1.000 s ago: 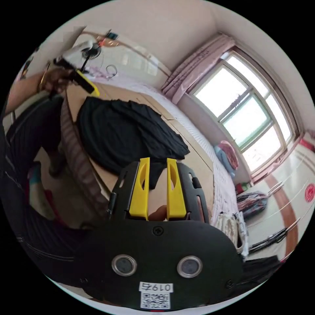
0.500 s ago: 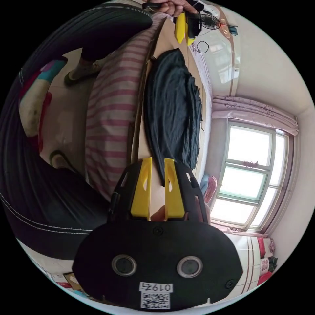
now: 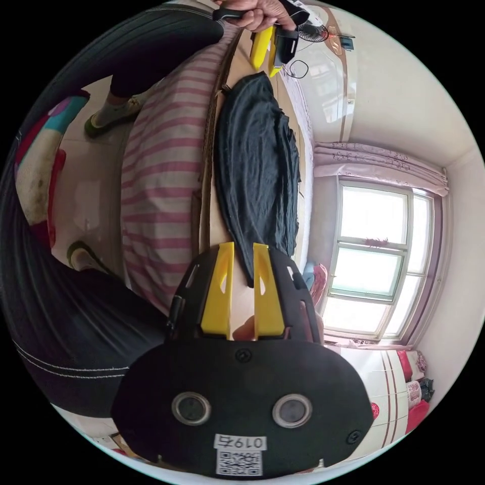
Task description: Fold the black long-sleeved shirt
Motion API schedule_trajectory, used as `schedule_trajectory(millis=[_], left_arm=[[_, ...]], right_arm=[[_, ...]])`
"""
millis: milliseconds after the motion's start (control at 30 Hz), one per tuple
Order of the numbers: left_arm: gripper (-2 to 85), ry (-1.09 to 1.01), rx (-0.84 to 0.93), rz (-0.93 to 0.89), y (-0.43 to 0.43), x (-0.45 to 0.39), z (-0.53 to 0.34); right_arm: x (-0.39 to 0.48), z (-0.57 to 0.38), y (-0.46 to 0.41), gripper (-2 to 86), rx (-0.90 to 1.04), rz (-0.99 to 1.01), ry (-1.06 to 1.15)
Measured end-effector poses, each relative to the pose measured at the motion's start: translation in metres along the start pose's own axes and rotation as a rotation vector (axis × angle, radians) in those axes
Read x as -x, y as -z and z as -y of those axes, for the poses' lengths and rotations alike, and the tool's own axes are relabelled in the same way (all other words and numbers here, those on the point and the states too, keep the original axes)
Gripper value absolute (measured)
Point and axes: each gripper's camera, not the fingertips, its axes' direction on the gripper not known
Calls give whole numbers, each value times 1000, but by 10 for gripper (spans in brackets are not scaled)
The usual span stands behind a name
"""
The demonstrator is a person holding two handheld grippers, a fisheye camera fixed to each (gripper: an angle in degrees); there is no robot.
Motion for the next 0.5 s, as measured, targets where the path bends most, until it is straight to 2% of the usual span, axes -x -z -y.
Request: schedule_trajectory(millis=[400, 500], left_arm=[[50, -37, 6, 5, 7, 13, -2], [32, -51, 33, -31, 5, 18, -6]], right_arm=[[50, -31, -57, 61, -20, 20, 38], [64, -39, -66, 24, -28, 6, 72]])
